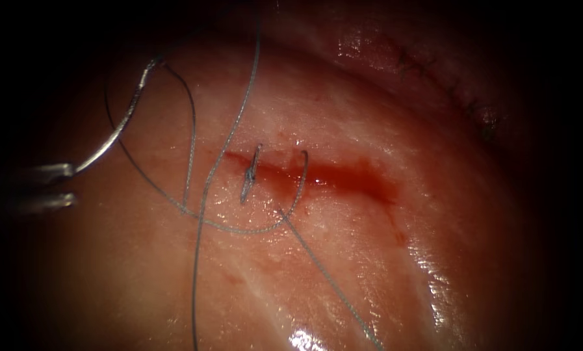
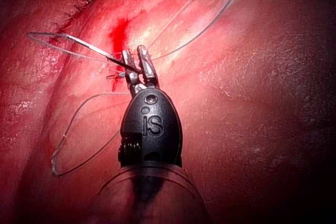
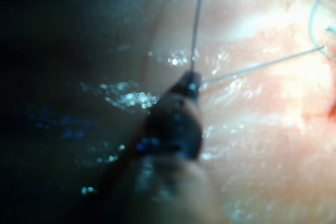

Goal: Wound Closure

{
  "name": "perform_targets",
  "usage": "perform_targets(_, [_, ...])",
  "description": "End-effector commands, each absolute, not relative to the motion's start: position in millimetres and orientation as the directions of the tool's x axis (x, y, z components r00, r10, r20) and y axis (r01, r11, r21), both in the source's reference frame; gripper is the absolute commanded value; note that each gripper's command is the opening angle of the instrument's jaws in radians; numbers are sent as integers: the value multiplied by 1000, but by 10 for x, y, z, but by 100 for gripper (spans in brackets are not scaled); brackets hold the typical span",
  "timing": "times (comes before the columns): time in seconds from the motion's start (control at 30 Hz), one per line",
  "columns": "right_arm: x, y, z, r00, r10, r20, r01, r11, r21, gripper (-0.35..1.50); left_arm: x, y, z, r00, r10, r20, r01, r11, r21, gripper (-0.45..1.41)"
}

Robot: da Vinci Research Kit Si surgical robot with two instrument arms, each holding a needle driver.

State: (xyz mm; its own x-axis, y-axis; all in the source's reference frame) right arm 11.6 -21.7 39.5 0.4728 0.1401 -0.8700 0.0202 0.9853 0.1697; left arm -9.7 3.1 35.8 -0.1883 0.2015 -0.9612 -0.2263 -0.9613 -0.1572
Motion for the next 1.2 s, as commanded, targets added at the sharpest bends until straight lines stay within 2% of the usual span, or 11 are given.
perform_targets(0.03, [119, -233, 387, 471, 140, -871, 52, 981, 186, -35, -95, 27, 363, -189, 205, -961, -230, -960, -159, -45])
perform_targets(0.1, [118, -235, 382, 468, 138, -873, 64, 980, 189, -35, -92, 28, 363, -189, 206, -960, -237, -958, -159, -45])
perform_targets(0.13, [118, -231, 379, 460, 143, -876, 57, 980, 190, -8, -91, 29, 364, -191, 207, -960, -238, -958, -159, -45])
perform_targets(0.17, [118, -227, 378, 456, 149, -878, 33, 982, 184, 37, -90, 29, 364, -192, 207, -959, -239, -958, -159, -45])
perform_targets(0.2, [117, -217, 378, 444, 163, -881, -42, 986, 161, 126, -89, 30, 366, -194, 207, -959, -241, -958, -158, -45])
perform_targets(0.27, [114, -201, 381, 435, 190, -880, -117, 981, 153, 143, -89, 31, 368, -198, 208, -958, -244, -957, -157, -45])
perform_targets(0.5, [60, -133, 406, 450, 208, -868, -219, 969, 119, 148, -69, 40, 377, -208, 213, -954, -269, -951, -154, -45])
perform_targets(0.8, [51, -80, 431, 378, 243, -893, -280, 950, 140, 140, -65, 44, 384, -225, 216, -950, -283, -948, -148, -45])
perform_targets(0.83, [56, -68, 436, 366, 250, -896, -300, 944, 141, 131, -65, 44, 384, -226, 216, -950, -284, -947, -148, -45])
perform_targets(1.0, [94, -27, 446, 370, 229, -900, -360, 929, 88, 135, -72, 41, 387, -226, 213, -950, -288, -947, -144, -45])
perform_targets(1.2, [183, -7, 475, 360, 123, -925, -307, 952, 7, 126, -84, 36, 394, -215, 205, -955, -287, -948, -139, -45])
